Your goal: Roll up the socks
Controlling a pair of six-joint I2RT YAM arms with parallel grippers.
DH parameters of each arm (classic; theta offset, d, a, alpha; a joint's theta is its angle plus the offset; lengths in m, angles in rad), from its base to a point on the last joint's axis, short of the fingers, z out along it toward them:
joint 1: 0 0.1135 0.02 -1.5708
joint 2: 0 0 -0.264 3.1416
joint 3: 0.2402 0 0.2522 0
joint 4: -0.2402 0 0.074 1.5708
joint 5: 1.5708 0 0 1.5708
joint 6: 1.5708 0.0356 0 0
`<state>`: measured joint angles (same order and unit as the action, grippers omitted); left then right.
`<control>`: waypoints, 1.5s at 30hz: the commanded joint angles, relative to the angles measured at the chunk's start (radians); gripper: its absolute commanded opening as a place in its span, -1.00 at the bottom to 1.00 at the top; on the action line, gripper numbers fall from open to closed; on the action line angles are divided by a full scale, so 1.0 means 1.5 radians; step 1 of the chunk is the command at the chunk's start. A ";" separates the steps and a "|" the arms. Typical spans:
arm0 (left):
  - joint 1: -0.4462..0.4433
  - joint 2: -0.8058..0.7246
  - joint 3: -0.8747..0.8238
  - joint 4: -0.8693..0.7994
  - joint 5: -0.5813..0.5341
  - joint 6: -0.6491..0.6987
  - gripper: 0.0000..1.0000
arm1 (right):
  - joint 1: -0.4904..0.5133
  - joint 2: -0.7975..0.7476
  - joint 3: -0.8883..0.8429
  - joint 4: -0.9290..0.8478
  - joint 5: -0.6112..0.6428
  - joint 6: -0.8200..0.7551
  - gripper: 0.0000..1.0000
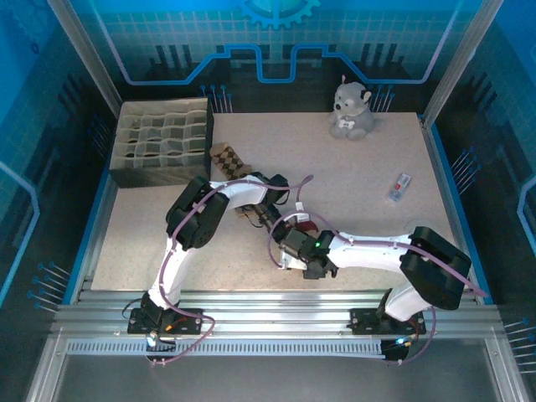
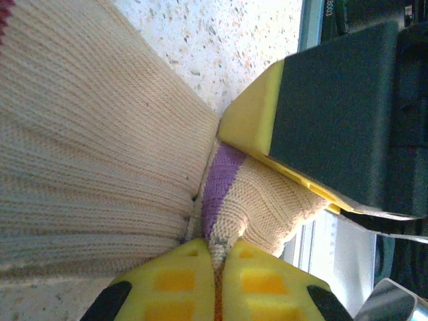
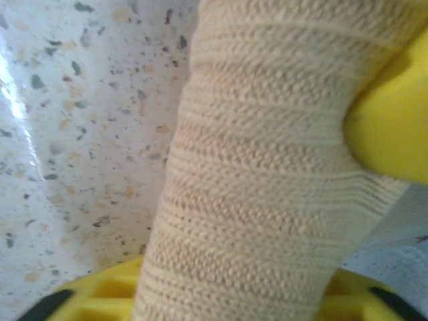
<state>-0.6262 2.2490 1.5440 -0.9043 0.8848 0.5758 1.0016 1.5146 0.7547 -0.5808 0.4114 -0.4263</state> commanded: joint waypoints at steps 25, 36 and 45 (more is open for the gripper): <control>0.105 -0.150 -0.202 0.331 -0.035 -0.164 -0.40 | -0.217 0.131 0.158 -0.157 -0.485 0.008 -1.00; 0.135 -0.279 -0.355 0.518 -0.083 -0.178 -0.37 | -0.260 0.206 0.220 -0.194 -0.553 -0.007 -1.00; 0.114 -0.434 -0.551 0.763 -0.136 -0.107 -0.30 | -0.294 0.289 0.286 -0.258 -0.580 -0.015 -1.00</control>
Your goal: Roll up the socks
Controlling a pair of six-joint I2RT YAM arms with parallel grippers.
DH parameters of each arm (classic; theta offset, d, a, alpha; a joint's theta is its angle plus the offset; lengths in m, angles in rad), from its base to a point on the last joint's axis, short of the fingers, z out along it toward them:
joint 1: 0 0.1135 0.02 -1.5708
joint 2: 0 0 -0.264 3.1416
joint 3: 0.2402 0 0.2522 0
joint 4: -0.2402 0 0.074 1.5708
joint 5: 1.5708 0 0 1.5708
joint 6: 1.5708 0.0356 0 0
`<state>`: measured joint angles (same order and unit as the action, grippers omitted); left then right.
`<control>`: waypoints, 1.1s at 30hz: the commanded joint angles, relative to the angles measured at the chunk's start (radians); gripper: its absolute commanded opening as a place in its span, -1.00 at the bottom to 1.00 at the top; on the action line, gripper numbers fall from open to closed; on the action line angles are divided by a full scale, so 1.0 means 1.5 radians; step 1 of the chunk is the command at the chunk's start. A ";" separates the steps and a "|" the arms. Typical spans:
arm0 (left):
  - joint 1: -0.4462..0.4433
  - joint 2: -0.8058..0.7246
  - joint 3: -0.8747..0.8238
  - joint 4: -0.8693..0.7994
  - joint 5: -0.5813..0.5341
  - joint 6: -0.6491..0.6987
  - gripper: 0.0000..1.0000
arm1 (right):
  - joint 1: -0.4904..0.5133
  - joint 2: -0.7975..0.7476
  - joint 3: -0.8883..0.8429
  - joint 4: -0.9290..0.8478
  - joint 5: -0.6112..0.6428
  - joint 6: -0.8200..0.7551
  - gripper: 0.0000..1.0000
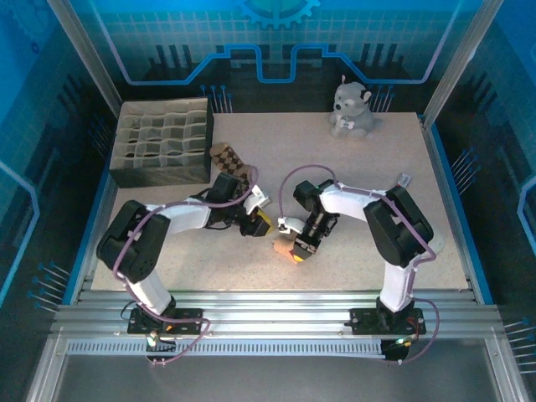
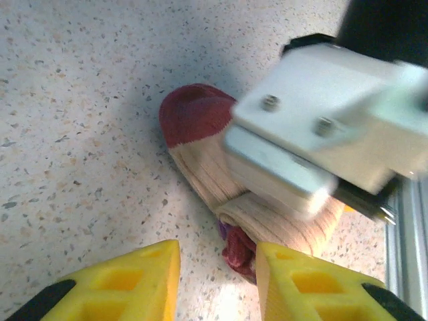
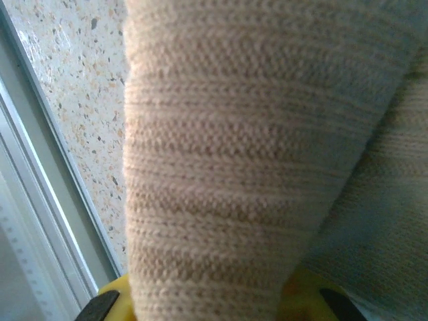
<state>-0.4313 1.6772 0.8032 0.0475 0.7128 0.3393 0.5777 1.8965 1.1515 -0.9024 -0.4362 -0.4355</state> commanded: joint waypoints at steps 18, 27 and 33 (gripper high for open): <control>-0.231 -0.081 -0.100 0.129 -0.305 0.424 0.07 | -0.041 0.116 0.106 -0.132 -0.011 0.007 -1.00; -0.233 -0.011 -0.062 0.068 -0.313 0.456 0.06 | -0.042 0.118 0.115 -0.139 -0.021 0.009 -1.00; -0.237 0.017 -0.008 -0.035 -0.297 0.451 -0.55 | -0.043 0.096 0.111 -0.134 -0.029 0.019 -0.86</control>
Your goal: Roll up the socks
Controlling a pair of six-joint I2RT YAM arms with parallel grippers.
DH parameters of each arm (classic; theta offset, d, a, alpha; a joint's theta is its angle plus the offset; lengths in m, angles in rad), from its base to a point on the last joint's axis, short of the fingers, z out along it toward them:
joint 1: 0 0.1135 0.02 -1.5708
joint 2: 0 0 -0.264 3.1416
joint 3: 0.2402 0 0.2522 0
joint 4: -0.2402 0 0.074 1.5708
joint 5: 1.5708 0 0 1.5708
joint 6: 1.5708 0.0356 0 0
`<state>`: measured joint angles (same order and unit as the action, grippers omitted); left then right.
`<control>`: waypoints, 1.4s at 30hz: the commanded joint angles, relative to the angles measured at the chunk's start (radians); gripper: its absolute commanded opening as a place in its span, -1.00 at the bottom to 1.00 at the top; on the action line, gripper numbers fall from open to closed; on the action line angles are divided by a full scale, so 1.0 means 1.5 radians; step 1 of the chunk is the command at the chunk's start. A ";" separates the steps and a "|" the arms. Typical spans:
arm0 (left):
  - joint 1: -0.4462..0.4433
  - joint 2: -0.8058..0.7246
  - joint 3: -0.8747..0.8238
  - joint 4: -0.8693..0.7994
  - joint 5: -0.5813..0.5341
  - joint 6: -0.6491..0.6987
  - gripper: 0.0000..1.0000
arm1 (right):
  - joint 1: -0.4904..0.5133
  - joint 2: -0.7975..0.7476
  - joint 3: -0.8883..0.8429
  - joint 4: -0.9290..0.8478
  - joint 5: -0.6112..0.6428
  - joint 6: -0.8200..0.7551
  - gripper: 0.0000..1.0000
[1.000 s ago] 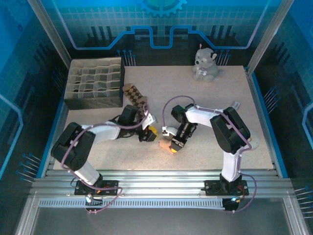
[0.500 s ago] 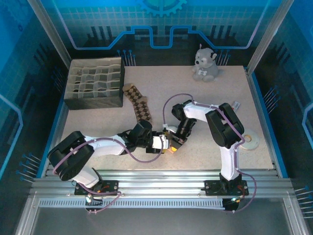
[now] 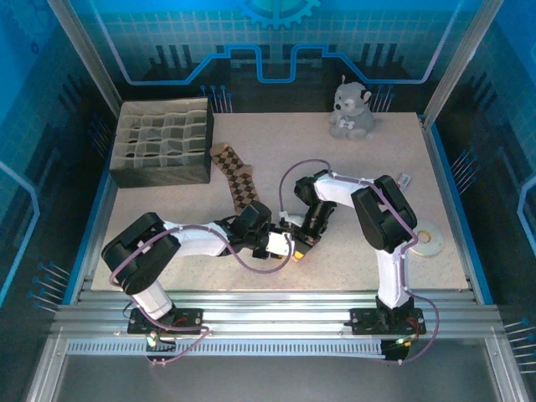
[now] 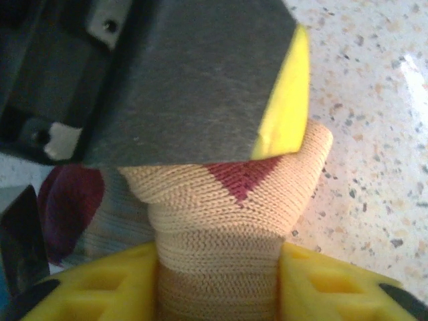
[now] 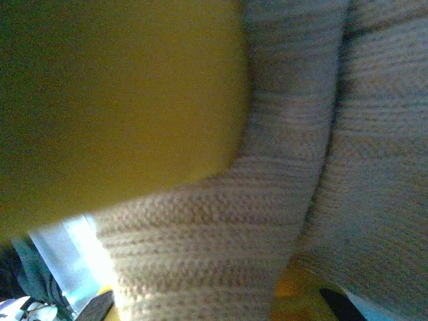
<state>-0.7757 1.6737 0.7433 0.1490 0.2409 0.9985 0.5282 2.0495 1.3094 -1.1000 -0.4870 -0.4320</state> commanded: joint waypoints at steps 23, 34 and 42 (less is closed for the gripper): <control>0.058 0.202 0.314 -0.461 0.249 -0.276 -1.00 | -0.141 -0.596 -0.305 0.304 0.155 0.168 0.12; 0.097 0.295 0.441 -0.627 0.326 -0.292 -1.00 | 0.069 -0.689 -0.357 0.336 0.375 0.082 0.20; 0.101 0.344 0.491 -0.685 0.346 -0.291 -1.00 | 0.225 -0.635 -0.371 0.370 0.496 0.002 0.36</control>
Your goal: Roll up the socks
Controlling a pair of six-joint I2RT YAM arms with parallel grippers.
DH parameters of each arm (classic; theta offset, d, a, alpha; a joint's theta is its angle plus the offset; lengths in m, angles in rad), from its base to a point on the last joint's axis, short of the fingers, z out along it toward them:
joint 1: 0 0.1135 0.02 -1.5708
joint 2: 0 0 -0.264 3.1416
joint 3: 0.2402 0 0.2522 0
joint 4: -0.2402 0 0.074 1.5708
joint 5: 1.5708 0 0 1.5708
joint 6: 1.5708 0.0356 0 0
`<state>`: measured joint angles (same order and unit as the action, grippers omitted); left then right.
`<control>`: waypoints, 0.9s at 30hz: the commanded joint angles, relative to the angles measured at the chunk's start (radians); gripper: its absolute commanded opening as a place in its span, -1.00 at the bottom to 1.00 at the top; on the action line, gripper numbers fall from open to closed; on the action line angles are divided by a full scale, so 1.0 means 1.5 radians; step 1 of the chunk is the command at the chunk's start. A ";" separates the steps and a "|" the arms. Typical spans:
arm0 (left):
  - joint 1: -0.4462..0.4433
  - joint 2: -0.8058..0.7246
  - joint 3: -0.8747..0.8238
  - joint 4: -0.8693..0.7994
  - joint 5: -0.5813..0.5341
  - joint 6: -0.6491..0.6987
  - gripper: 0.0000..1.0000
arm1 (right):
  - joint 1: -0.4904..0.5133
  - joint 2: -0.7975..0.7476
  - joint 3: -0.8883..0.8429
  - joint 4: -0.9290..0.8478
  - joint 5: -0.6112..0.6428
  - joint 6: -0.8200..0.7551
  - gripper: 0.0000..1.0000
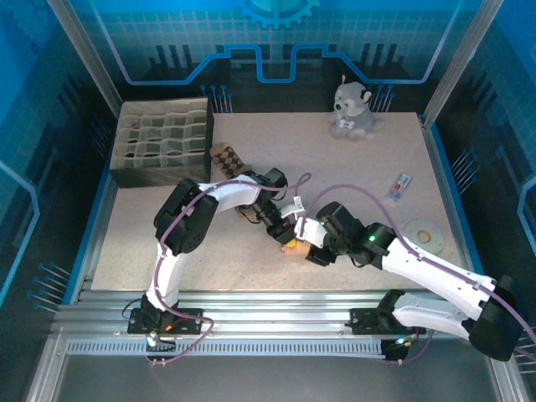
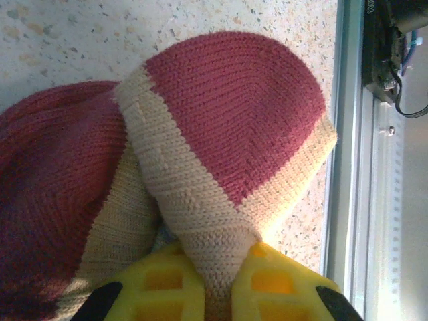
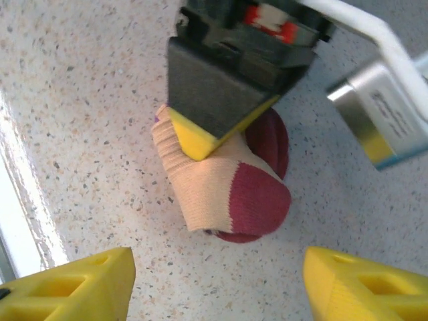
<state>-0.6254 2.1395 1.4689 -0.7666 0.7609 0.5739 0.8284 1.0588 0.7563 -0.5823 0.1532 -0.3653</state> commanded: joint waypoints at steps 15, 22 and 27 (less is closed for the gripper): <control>0.019 0.073 0.046 -0.123 0.055 0.006 -1.00 | 0.064 0.255 0.018 0.154 0.143 -0.158 0.44; 0.026 0.104 0.080 -0.193 0.105 0.049 -1.00 | 0.065 0.336 0.021 0.188 0.160 -0.162 0.10; 0.031 0.107 0.084 -0.201 0.115 0.045 -0.98 | 0.065 0.339 0.018 0.179 0.154 -0.169 -0.75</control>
<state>-0.5747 2.2757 1.5875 -1.0119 0.9176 0.6106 0.9176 1.5501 0.7727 -0.3439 0.3859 -0.6086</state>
